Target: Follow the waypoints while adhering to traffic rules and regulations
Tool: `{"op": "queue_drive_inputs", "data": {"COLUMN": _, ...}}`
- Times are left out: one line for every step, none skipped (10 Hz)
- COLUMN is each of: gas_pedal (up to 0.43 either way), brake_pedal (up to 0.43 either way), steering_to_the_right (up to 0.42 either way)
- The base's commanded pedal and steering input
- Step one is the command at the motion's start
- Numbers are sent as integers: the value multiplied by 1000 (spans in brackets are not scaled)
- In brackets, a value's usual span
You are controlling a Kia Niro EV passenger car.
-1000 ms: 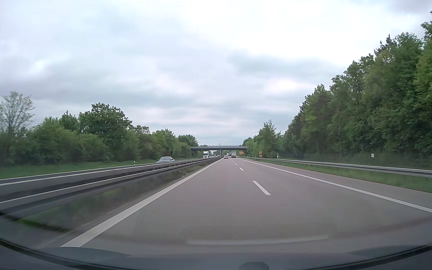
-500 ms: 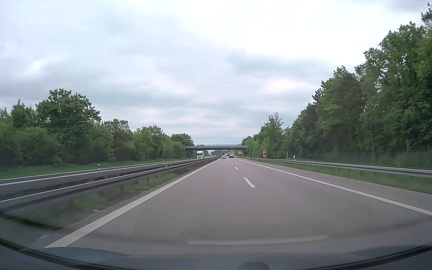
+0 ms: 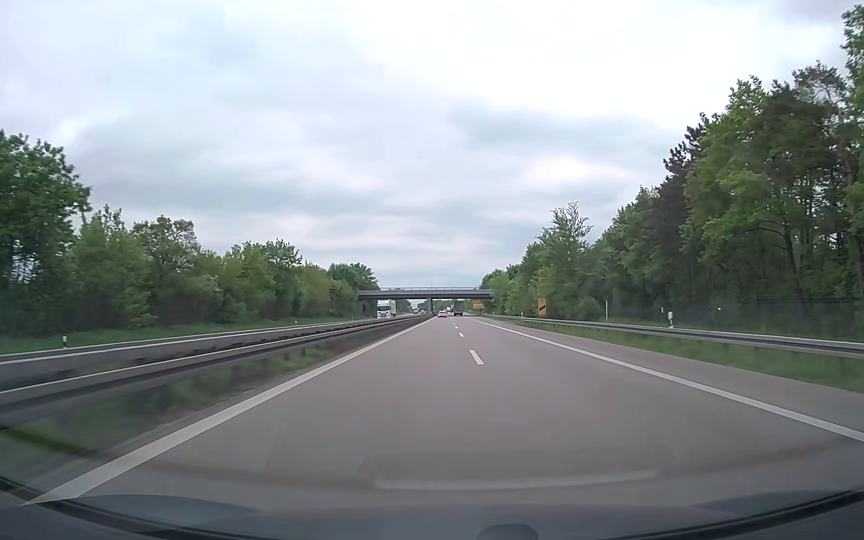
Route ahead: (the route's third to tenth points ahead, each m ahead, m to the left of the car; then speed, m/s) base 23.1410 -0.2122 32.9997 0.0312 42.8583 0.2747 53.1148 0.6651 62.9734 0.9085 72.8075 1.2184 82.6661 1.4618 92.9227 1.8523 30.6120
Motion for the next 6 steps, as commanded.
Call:
{"op": "queue_drive_inputs", "data": {"gas_pedal": 150, "brake_pedal": 0, "steering_to_the_right": 2}}
{"op": "queue_drive_inputs", "data": {"gas_pedal": 150, "brake_pedal": 0, "steering_to_the_right": 2}}
{"op": "queue_drive_inputs", "data": {"gas_pedal": 150, "brake_pedal": 0, "steering_to_the_right": 2}}
{"op": "queue_drive_inputs", "data": {"gas_pedal": 138, "brake_pedal": 0, "steering_to_the_right": 2}}
{"op": "queue_drive_inputs", "data": {"gas_pedal": 138, "brake_pedal": 0, "steering_to_the_right": 2}}
{"op": "queue_drive_inputs", "data": {"gas_pedal": 138, "brake_pedal": 0, "steering_to_the_right": 2}}
